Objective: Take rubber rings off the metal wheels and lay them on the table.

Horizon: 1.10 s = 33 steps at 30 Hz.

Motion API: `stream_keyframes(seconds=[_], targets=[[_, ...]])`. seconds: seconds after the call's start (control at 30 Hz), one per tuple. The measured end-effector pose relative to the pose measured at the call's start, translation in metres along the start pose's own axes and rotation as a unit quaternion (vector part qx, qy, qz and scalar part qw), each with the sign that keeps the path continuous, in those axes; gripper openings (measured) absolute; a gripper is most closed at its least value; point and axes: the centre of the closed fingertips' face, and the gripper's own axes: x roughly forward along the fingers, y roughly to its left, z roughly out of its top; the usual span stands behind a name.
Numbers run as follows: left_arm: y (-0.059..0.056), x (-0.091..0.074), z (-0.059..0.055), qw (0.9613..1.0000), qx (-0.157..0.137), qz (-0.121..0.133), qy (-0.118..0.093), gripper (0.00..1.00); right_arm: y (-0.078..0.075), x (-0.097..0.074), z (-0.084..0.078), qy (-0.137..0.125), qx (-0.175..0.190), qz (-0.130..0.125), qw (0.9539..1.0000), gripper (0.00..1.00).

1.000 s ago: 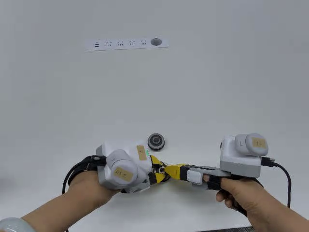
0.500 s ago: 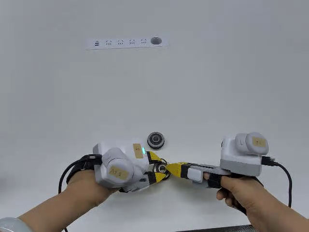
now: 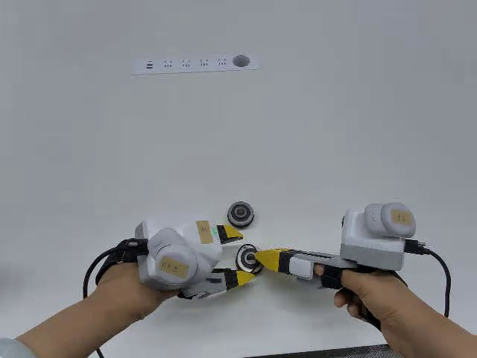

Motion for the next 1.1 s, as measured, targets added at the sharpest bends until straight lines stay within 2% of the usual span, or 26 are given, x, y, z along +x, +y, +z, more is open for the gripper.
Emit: stream_keyframes(seconds=[0.2,0.53,0.8,1.1], targets=[[0.002,-0.003,-0.004,0.9999,-0.008,0.012,-0.001,0.49,0.006,-0.003,0.002,-0.007,0.004,0.009,0.9999,0.01],[0.004,-0.006,-0.008,0.9996,-0.019,0.020,-0.003,0.56,0.008,-0.014,0.009,-0.025,0.011,0.011,0.9996,0.01],[0.006,-0.009,-0.010,0.9993,-0.027,0.025,-0.005,0.59,-0.006,-0.028,0.018,-0.047,0.020,-0.006,0.9987,0.02],[0.007,-0.011,-0.015,0.9988,-0.038,0.029,-0.004,0.58,-0.025,-0.044,0.031,-0.072,0.036,-0.026,0.9964,0.02]])
